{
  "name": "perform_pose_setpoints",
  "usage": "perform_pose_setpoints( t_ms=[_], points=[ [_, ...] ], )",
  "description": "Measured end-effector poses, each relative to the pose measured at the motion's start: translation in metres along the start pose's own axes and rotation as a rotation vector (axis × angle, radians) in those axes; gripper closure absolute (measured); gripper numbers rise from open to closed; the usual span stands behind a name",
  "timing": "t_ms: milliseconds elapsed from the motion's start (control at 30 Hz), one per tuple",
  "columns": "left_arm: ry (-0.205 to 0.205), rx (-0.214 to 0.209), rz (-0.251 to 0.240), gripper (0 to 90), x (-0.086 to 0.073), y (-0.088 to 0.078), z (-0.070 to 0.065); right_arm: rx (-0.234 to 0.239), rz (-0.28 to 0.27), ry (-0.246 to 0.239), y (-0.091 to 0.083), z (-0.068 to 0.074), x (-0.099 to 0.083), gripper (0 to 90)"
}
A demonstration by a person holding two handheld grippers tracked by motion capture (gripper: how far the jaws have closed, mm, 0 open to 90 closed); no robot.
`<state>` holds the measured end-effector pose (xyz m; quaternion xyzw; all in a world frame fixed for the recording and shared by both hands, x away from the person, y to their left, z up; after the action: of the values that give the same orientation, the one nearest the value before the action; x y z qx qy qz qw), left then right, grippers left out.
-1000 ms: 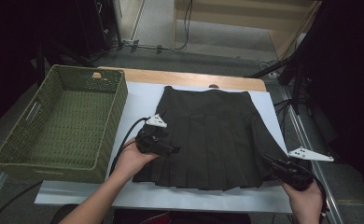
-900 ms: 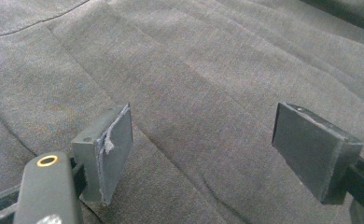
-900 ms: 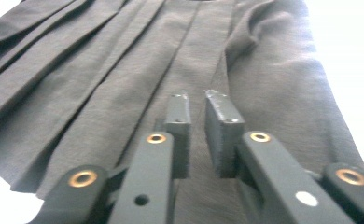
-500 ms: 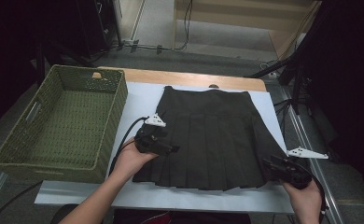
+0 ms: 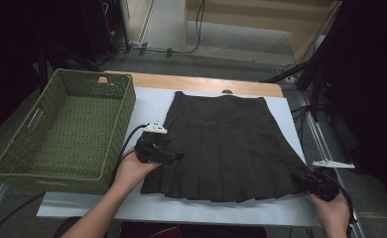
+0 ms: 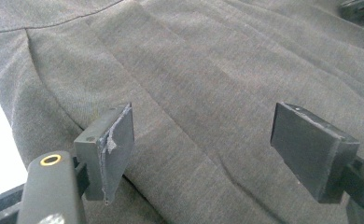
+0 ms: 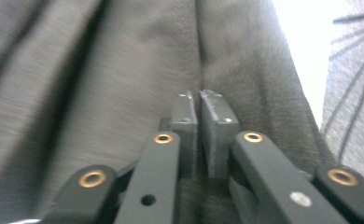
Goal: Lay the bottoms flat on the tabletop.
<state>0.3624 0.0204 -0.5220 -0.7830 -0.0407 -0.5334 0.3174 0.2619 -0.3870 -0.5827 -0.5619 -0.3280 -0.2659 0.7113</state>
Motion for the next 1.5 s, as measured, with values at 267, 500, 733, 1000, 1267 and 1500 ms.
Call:
perform_pose_setpoints(
  t_ms=[267, 500, 733, 1000, 1267, 1500],
  points=[
    [0.006, 0.001, 0.010, 22.2, -0.003, 0.001, 0.000, 0.016, -0.099, -0.001, -0.010, 0.001, 0.017, 67.5],
    [-0.003, 0.022, -0.005, 22.3, 0.000, -0.003, 0.004, -0.047, -0.163, -0.011, -0.012, -0.014, 0.027, 58.0],
    [-0.062, 0.059, -0.023, 32.3, -0.001, -0.016, 0.013, -0.062, -0.052, 0.011, 0.007, -0.029, 0.004, 68.7],
    [-0.037, 0.082, 0.026, 35.0, -0.017, -0.016, 0.013, -0.005, -0.072, 0.019, 0.002, -0.010, 0.011, 72.3],
    [-0.012, 0.105, 0.022, 31.5, -0.024, -0.021, 0.013, 0.085, -0.121, -0.015, 0.005, 0.027, 0.034, 62.5],
    [-0.017, 0.129, 0.023, 28.9, -0.035, -0.028, 0.010, 0.173, -0.122, -0.054, 0.016, 0.061, 0.046, 54.6]
  ],
)
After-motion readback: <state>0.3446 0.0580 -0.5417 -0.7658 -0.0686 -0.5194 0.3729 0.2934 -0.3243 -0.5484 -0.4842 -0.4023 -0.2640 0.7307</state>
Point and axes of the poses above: each handheld gripper's, and its own axes: y roughly forward along the jaws, x roughly out of its top, z roughly to its left, the point moved 10 cm from there along y, roughly forward along the jaws, and after that the axes turned 15 degrees about -z, right-handed, at the moved point
